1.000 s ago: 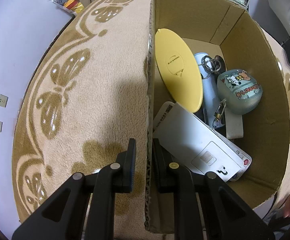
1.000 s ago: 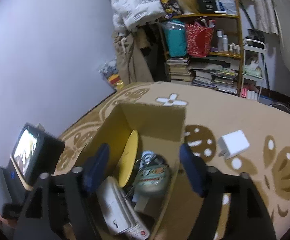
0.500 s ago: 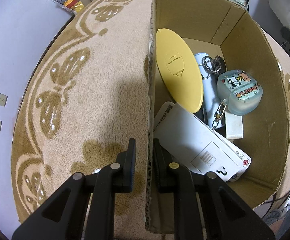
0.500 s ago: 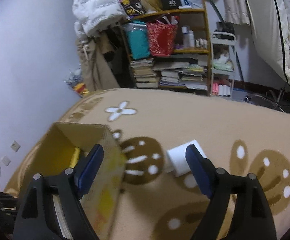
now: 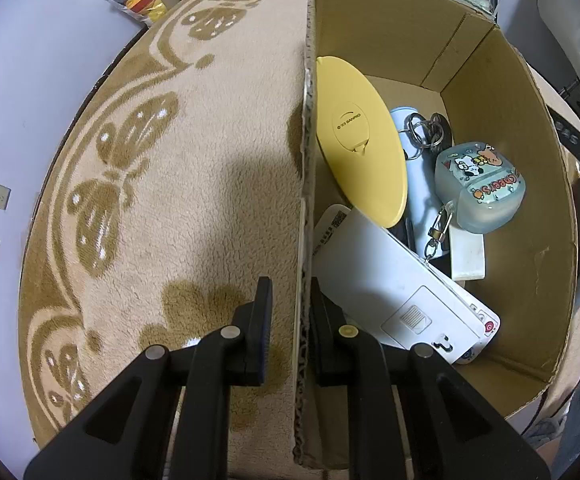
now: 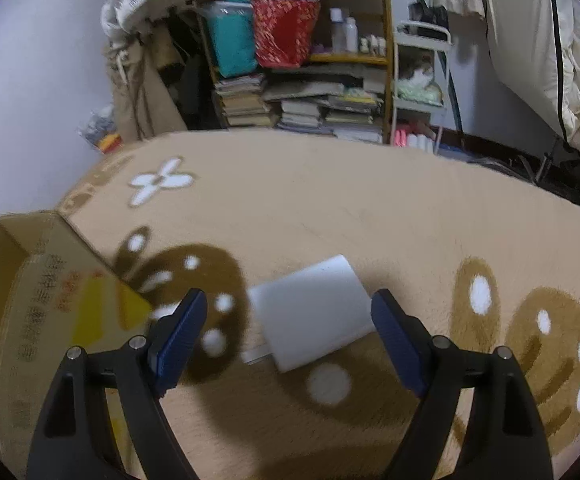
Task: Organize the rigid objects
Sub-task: 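Move the right tool to the rug and grasp the white charger, then carry the white charger into the box with the right tool and release it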
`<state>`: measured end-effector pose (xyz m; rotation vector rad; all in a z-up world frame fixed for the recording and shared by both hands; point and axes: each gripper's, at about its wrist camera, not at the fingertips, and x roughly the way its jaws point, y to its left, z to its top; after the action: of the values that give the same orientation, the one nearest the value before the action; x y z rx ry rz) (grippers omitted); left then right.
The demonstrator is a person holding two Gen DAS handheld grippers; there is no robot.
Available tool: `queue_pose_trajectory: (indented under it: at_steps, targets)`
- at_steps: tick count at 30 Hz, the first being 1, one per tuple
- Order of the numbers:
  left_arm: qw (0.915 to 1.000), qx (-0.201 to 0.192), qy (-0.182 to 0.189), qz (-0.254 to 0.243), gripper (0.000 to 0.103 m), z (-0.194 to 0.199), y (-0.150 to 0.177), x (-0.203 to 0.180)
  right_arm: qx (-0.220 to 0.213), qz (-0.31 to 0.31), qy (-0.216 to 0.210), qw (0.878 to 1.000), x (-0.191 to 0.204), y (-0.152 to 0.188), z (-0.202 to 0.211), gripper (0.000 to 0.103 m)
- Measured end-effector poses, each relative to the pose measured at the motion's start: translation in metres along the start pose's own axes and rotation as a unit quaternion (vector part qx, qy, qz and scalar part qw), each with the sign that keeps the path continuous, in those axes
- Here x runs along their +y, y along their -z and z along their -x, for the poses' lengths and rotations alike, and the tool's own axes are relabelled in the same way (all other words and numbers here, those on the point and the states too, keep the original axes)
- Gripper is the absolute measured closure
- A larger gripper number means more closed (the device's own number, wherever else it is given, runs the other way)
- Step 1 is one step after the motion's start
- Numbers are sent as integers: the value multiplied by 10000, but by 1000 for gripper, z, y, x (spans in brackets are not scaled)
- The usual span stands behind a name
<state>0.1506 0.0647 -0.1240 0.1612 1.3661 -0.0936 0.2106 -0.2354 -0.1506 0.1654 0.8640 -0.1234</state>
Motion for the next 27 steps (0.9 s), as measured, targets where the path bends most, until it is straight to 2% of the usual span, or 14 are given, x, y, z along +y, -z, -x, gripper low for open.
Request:
queue_pose_trajectory:
  at_steps: [2, 9, 12, 20, 27]
  targets:
    - [10000, -4, -12, -14, 87, 0, 0, 0, 38, 28, 152, 9999, -2, 1, -4, 14]
    - [10000, -9, -29, -37, 87, 0, 0, -1, 345, -144, 228, 9990, -11, 5, -21, 14]
    - [10000, -7, -19, -29, 87, 0, 0, -1, 448, -189, 197, 9986, -11, 7, -24, 23]
    - [10000, -16, -41, -48, 87, 1, 1, -3, 356, 67, 387, 9986, -5, 13, -13, 24]
    - [10000, -13, -32, -36, 87, 1, 0, -3, 125, 4, 45, 9999, -4, 27, 19, 24]
